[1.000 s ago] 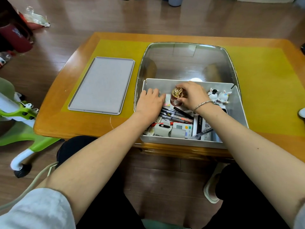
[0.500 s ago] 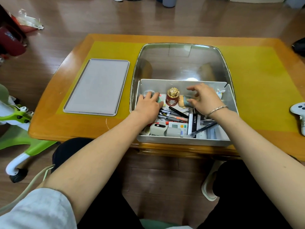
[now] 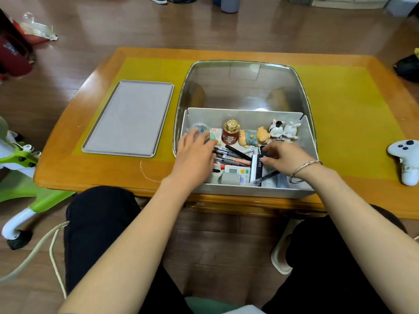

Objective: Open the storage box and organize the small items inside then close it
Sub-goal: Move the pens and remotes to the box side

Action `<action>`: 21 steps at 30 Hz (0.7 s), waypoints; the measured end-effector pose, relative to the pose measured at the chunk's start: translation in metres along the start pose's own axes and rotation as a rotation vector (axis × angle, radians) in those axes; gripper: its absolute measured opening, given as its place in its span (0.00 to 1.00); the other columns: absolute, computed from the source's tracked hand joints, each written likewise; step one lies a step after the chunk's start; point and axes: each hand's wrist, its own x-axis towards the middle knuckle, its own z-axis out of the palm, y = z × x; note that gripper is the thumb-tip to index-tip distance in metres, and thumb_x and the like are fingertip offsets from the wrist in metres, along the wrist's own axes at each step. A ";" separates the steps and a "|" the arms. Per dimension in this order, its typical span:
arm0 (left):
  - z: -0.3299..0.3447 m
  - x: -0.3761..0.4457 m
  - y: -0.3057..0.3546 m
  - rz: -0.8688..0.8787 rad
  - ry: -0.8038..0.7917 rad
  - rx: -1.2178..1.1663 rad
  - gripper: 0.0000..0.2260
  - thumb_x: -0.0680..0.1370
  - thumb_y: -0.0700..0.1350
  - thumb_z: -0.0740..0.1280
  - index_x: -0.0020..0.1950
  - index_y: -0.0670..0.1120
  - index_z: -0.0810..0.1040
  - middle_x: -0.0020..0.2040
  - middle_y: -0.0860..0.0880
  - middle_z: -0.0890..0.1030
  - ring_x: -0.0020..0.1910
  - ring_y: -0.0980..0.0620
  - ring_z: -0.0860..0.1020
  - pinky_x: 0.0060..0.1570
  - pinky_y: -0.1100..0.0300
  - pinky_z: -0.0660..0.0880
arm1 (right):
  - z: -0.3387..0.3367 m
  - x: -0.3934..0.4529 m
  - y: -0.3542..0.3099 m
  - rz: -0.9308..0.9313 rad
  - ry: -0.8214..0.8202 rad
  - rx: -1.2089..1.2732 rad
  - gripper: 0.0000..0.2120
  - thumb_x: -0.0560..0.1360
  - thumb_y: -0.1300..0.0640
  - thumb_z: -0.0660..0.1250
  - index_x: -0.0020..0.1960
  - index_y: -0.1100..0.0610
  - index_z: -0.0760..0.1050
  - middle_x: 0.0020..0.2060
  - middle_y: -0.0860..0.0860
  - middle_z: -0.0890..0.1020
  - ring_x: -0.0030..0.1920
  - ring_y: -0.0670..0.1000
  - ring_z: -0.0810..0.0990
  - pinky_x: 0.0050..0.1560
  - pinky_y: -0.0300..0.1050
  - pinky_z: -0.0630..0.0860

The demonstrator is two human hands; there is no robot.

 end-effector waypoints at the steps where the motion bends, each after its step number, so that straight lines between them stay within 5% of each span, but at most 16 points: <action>1: -0.001 -0.006 -0.002 -0.048 0.068 -0.004 0.18 0.80 0.46 0.62 0.70 0.50 0.70 0.74 0.46 0.64 0.75 0.43 0.55 0.73 0.45 0.50 | 0.004 0.001 -0.002 0.019 0.000 -0.002 0.19 0.75 0.49 0.67 0.62 0.57 0.75 0.54 0.55 0.81 0.54 0.56 0.78 0.53 0.44 0.72; 6: 0.001 -0.019 -0.017 -0.309 0.067 -0.146 0.26 0.78 0.39 0.64 0.75 0.48 0.61 0.77 0.43 0.55 0.75 0.41 0.55 0.71 0.44 0.58 | 0.016 0.006 -0.013 0.092 -0.065 -0.049 0.22 0.70 0.39 0.69 0.51 0.56 0.76 0.41 0.53 0.80 0.44 0.54 0.77 0.43 0.47 0.74; 13: 0.011 -0.017 -0.018 -0.340 0.010 -0.270 0.24 0.80 0.38 0.62 0.75 0.46 0.61 0.77 0.42 0.53 0.75 0.41 0.57 0.69 0.48 0.63 | 0.011 -0.004 -0.030 -0.146 -0.031 0.433 0.12 0.69 0.55 0.75 0.50 0.57 0.79 0.31 0.47 0.71 0.31 0.44 0.68 0.33 0.28 0.66; 17: 0.012 -0.017 -0.020 -0.343 0.020 -0.295 0.25 0.79 0.38 0.62 0.76 0.47 0.60 0.78 0.43 0.53 0.74 0.41 0.58 0.68 0.49 0.66 | -0.011 -0.006 -0.021 -0.175 0.238 0.651 0.10 0.70 0.62 0.73 0.51 0.57 0.80 0.38 0.49 0.78 0.36 0.43 0.71 0.40 0.29 0.70; 21: 0.011 -0.017 -0.021 -0.338 0.118 -0.409 0.36 0.78 0.36 0.64 0.79 0.50 0.45 0.76 0.44 0.60 0.68 0.46 0.69 0.56 0.56 0.74 | -0.042 0.002 0.000 -0.104 0.482 0.626 0.12 0.67 0.60 0.76 0.49 0.56 0.79 0.36 0.51 0.78 0.34 0.45 0.71 0.38 0.34 0.70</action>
